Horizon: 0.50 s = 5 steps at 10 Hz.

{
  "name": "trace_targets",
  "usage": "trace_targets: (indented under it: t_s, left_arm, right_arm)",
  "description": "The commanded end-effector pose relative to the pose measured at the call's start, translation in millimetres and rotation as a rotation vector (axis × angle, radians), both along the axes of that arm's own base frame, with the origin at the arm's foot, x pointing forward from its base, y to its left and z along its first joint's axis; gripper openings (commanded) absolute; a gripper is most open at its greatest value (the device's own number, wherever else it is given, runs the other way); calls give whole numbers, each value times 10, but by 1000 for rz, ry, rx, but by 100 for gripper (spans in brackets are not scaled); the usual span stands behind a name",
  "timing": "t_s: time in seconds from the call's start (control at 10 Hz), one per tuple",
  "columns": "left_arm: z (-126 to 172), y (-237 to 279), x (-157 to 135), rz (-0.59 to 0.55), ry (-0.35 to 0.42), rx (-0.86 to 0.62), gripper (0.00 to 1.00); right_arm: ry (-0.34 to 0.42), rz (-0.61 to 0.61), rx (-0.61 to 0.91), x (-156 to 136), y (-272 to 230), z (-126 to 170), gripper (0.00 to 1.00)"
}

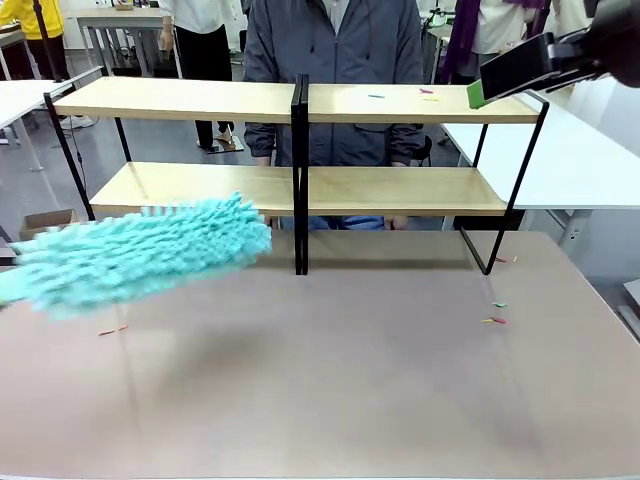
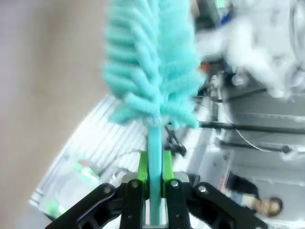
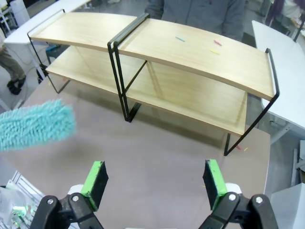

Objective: Clean the shelves.
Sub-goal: Clean another randomly selected level of the Shelf with the Duster.

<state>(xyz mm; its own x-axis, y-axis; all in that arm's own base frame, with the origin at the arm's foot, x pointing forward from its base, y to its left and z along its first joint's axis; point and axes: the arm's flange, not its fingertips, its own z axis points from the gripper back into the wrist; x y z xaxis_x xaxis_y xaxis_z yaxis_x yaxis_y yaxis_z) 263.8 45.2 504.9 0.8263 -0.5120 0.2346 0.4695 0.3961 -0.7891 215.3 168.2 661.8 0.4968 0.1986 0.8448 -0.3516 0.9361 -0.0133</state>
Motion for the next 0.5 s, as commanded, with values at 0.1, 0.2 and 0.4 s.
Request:
trace_targets:
  t_s: [0.1,0.2,0.4]
  left_arm:
    - [406,948,-76,-88,-74,-359,13]
    - [532,1351,-118,39,-134,-539,13]
    - [674,1971,-182,317,-209,-759,13]
  right_arm:
    - [2,2,1,1,-1,-10,100]
    - [2,2,1,1,-1,-10,100]
    - [2,2,1,1,-1,-10,100]
